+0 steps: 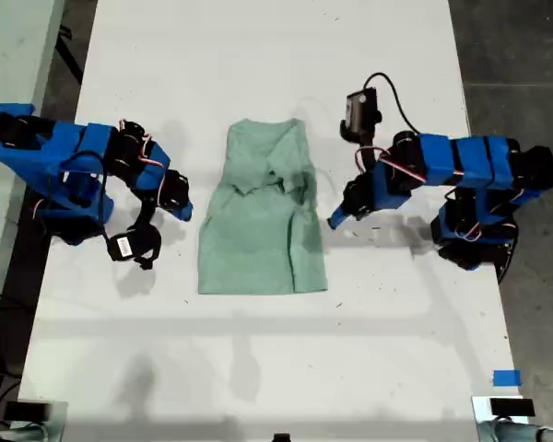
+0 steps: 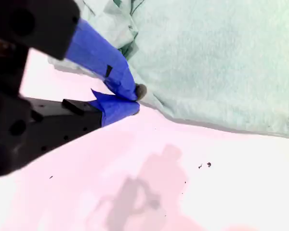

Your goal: Fold tshirt

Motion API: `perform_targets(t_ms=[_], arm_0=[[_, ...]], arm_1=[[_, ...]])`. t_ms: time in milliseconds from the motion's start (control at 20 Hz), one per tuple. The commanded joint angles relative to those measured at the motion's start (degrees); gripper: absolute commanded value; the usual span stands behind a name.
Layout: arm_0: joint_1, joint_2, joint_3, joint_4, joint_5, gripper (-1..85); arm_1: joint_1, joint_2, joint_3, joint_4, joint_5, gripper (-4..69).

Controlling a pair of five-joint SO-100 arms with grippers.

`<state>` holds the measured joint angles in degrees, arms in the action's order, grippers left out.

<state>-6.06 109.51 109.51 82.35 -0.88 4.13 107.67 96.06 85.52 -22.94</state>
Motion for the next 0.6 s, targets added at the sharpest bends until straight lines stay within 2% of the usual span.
perform_targets(t_ms=[0,50,100,150,350,550], arm_0=[[-0.18,3.96,-3.08,1.41,-2.02,10.1],[0.53,4.48,-3.08,1.93,-3.6,16.7],[1.67,4.92,-3.08,1.58,-4.04,27.5],[2.64,4.92,-3.08,1.14,-4.22,30.3],[6.33,4.22,-0.09,-1.05,-8.0,33.7],[11.51,4.13,12.22,-16.17,-14.77,32.8]], arm_1=[[1.41,8.17,4.57,-3.52,-0.44,21.5],[1.76,9.32,6.24,-3.78,-0.44,21.3],[1.93,10.2,7.47,-3.96,-0.53,21.2],[2.2,10.72,8.53,-4.13,-0.53,21.1],[2.99,11.78,11.16,-5.54,-0.88,20.8],[3.43,11.78,12.3,-7.12,-1.58,20.4]])
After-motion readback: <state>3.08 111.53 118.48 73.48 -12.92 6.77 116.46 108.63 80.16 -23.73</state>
